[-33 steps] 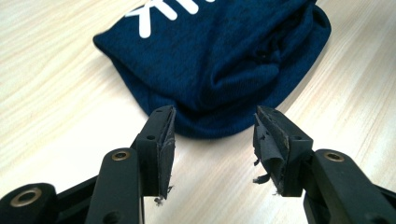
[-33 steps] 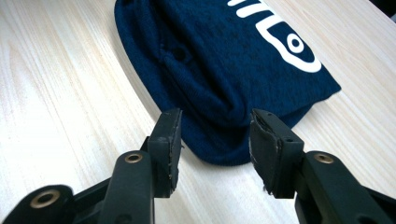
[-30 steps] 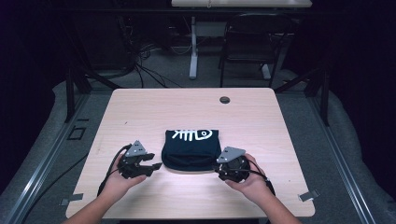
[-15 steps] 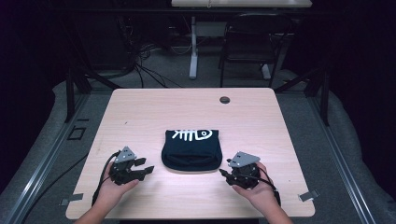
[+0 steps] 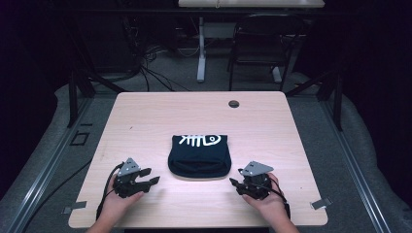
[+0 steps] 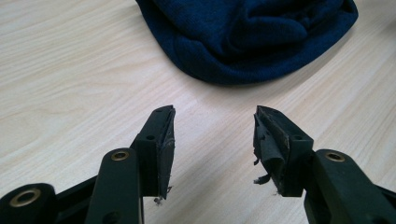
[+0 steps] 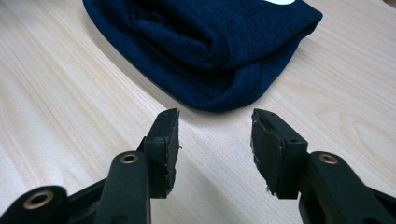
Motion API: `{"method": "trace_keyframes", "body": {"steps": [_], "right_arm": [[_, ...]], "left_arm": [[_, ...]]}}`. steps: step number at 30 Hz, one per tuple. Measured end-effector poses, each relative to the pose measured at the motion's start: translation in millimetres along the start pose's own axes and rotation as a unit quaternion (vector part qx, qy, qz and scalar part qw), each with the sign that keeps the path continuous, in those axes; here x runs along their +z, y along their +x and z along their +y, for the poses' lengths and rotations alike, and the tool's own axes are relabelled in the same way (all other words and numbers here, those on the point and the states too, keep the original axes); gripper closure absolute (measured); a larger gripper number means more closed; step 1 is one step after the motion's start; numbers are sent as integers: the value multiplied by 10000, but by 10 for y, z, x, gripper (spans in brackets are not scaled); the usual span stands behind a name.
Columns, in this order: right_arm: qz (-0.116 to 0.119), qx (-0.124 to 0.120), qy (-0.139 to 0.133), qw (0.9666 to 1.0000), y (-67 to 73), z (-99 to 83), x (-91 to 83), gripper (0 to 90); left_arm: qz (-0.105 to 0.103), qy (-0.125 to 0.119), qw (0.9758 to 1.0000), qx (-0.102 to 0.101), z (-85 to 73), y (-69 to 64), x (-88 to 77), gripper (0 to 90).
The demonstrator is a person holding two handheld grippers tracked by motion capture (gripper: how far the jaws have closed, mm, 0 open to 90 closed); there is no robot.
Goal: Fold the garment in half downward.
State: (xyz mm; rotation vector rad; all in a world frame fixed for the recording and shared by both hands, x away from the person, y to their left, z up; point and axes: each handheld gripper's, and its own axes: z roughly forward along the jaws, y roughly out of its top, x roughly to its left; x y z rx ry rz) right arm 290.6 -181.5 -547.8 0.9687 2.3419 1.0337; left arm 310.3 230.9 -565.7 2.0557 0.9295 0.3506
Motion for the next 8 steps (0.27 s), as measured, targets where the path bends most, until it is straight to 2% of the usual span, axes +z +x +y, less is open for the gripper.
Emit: {"method": "trace_keyframes", "body": {"steps": [6, 8], "right_arm": [[-68, -146, -99, 9998, 33, -6, 32, 500], [-102, -220, -23, 9997, 53, -18, 53, 498]], "left_arm": [[67, 55, 9999, 62, -22, -14, 27, 487], [90, 69, 9998, 137, -22, -19, 32, 487]]}}
